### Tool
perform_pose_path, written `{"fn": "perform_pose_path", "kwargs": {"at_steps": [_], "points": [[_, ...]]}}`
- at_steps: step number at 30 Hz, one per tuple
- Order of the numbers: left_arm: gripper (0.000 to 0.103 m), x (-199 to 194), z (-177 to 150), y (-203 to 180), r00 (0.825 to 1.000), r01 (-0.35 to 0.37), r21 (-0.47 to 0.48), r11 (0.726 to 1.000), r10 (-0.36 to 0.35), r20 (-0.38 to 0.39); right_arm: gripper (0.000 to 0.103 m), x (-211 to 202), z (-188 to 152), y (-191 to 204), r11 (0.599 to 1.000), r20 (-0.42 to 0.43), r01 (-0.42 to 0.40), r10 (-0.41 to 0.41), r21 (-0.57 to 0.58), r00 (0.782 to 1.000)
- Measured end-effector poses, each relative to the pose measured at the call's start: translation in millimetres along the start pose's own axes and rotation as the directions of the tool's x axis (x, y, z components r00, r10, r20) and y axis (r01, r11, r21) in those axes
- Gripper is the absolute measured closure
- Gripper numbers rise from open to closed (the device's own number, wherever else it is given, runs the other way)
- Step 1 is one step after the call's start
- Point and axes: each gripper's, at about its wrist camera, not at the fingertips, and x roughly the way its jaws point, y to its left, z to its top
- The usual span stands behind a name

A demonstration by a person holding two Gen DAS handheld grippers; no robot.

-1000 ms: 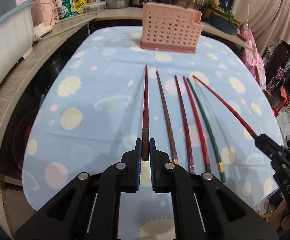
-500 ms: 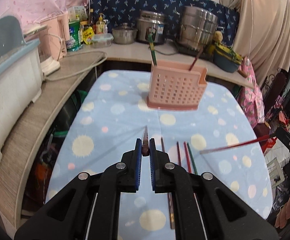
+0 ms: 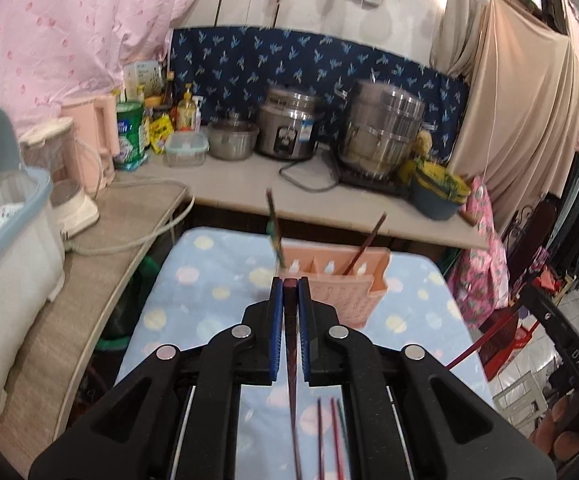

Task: Organize utensils
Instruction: 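Lift both held chopsticks and carry them above the pink holder, then open both tools to drop the chopsticks into the pink holder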

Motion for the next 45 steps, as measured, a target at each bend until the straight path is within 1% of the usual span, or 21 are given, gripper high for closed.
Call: {"fn": "perform_pose_path", "kwargs": {"at_steps": [4,6,10,13,17,21,26,34,37,38,39,41,43,45], "points": [[0.096,-4,41,-9,0.996,0.015,-0.010,1.000,-0.014,0.087,0.096,14,38,8,1.000,0.074,-0.018,0.018,0.001,0.997],[0.096,-4,62,-13,0.991,0.014,-0.009,1.000,-0.012,0.132,0.096,22,55,10,1.000,0.100,-0.025,0.025,0.006,0.995],[0.096,8,94,-20,0.982,0.009,-0.011,1.000,-0.007,0.189,0.096,46,87,16,1.000,0.140,-0.024,0.022,0.007,0.990],[0.096,26,109,-23,0.979,-0.004,-0.018,1.000,0.007,0.205,0.096,67,103,18,0.999,0.146,-0.032,0.029,0.016,0.989],[0.096,54,119,-23,0.981,-0.020,-0.019,1.000,0.023,0.194,0.096,97,115,17,0.999,0.137,-0.033,0.029,0.027,0.990],[0.096,78,115,-20,0.986,-0.026,-0.022,0.999,0.029,0.167,0.096,123,110,16,1.000,0.106,-0.021,0.020,0.013,0.994],[0.096,107,103,-17,0.993,-0.031,-0.021,0.999,0.033,0.115,0.096,151,89,11,1.000,0.045,-0.007,0.006,0.007,0.999],[0.096,131,86,-18,0.997,-0.040,-0.013,0.999,0.040,0.061,0.096,178,60,4,1.000,-0.034,0.014,-0.014,0.003,0.999],[0.096,134,80,-19,0.997,-0.044,-0.011,0.999,0.045,0.055,0.096,184,52,3,1.000,-0.063,0.014,-0.015,-0.002,0.998],[0.096,134,79,-19,0.997,-0.051,-0.006,0.999,0.051,0.058,0.094,184,49,2,1.000,-0.068,0.018,-0.018,0.001,0.998],[0.095,134,78,-19,0.997,-0.056,-0.002,0.998,0.056,0.059,0.090,183,47,1,1.000,-0.068,0.017,-0.017,0.005,0.998],[0.092,134,76,-20,0.997,-0.059,0.005,0.998,0.059,0.056,0.085,181,45,0,1.000,-0.069,0.021,-0.021,0.008,0.997],[0.078,130,74,-21,0.996,-0.071,0.010,0.997,0.070,0.058,0.076,176,44,0,1.000,-0.062,0.020,-0.019,0.013,0.998],[0.070,126,71,-22,0.995,-0.076,0.018,0.997,0.074,0.067,0.071,170,44,0,1.000,-0.050,0.018,-0.017,0.018,0.999]]}}
